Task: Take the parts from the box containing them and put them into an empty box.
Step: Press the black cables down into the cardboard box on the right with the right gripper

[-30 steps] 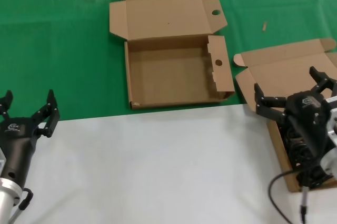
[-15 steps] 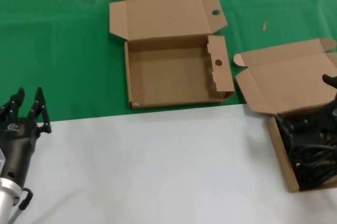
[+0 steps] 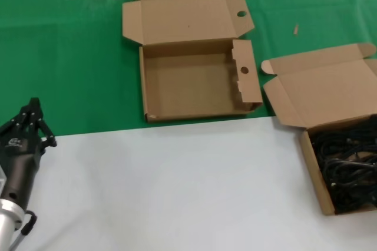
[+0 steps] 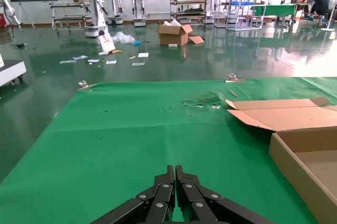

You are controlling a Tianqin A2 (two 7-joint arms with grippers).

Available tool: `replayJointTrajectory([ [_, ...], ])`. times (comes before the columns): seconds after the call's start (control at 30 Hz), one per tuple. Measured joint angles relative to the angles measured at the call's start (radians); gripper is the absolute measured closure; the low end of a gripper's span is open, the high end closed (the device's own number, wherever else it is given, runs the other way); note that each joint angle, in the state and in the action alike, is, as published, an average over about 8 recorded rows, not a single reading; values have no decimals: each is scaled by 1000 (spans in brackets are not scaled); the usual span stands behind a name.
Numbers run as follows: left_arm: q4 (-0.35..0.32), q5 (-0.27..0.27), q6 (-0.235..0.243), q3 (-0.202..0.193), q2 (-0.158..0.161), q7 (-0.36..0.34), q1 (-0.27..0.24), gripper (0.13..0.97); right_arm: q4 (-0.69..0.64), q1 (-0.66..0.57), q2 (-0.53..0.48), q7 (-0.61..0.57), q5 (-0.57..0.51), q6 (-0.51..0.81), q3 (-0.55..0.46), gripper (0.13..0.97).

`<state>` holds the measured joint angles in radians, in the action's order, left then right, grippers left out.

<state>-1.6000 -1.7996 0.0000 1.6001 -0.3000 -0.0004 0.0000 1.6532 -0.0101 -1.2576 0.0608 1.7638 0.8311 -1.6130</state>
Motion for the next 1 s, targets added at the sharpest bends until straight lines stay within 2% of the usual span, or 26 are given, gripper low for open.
replayJointTrajectory([
  [0.27, 0, 0, 0, 0, 0, 0, 0, 950, -74, -292, 35, -138, -129, 276, -167, 129],
  [0.5, 0, 0, 0, 0, 0, 0, 0, 957, -156, -483, 126, -258, -236, 399, -276, 129],
  [0.83, 0, 0, 0, 0, 0, 0, 0, 957, -215, -565, 200, -312, -308, 431, -343, 163],
  [1.0, 0, 0, 0, 0, 0, 0, 0, 957, -254, -587, 225, -332, -331, 430, -362, 226],
])
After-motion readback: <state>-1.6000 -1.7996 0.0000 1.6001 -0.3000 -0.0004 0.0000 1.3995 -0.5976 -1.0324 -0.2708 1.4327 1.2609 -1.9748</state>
